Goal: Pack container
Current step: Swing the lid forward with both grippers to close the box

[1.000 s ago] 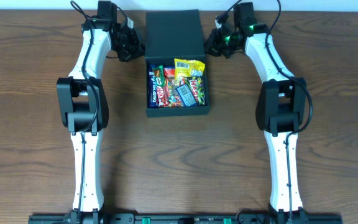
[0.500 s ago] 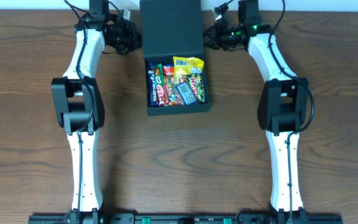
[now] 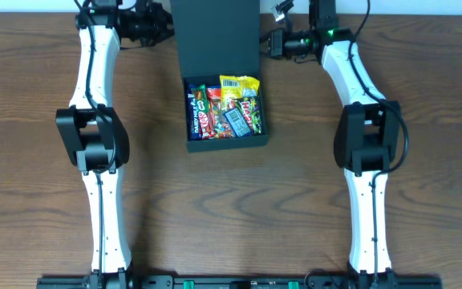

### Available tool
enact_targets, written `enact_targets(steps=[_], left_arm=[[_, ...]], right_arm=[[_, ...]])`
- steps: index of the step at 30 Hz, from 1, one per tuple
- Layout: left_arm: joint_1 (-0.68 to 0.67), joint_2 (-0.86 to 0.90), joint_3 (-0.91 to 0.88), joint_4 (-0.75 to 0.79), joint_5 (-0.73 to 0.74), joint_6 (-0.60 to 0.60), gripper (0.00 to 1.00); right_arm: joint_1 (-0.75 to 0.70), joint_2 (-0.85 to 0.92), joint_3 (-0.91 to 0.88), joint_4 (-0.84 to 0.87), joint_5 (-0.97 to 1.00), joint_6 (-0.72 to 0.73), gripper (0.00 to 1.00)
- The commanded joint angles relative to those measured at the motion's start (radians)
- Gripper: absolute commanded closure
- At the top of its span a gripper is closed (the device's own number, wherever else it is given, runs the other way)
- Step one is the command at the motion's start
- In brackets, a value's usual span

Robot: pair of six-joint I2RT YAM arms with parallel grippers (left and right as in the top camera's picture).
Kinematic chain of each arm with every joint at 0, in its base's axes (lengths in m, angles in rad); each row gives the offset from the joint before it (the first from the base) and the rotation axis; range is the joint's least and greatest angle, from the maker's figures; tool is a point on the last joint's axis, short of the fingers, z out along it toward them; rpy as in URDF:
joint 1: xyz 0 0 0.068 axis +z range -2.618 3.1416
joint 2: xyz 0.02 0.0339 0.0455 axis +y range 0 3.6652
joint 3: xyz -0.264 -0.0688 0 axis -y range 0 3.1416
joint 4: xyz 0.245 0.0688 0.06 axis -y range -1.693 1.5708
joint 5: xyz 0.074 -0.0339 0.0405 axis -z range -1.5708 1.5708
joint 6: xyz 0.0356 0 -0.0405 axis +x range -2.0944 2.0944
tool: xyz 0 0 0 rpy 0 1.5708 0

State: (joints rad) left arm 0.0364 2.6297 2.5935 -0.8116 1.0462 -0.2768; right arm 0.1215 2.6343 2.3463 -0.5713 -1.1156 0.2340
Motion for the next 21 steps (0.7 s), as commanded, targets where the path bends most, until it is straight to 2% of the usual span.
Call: enact_targets(steps=[1, 8, 16, 21], left_arm=[[-0.006, 0.006, 0.075, -0.047, 0.032, 0.092, 0.94], [-0.006, 0.006, 0.186, -0.237, 0.019, 0.256, 0.94], [-0.006, 0.006, 0.330, -0.452, -0.037, 0.413, 0.94], [-0.013, 0.005, 0.349, -0.516, -0.036, 0.472, 0.94]], right_arm=[[-0.002, -0.130, 0.036, 0.001, -0.063, -0.056, 0.99], [-0.002, -0.226, 0.036, -0.030, -0.050, -0.102, 0.99], [0.036, -0.332, 0.036, -0.315, 0.170, -0.326, 0.98], [0.062, -0.356, 0.036, -0.398, 0.253, -0.371, 0.99]])
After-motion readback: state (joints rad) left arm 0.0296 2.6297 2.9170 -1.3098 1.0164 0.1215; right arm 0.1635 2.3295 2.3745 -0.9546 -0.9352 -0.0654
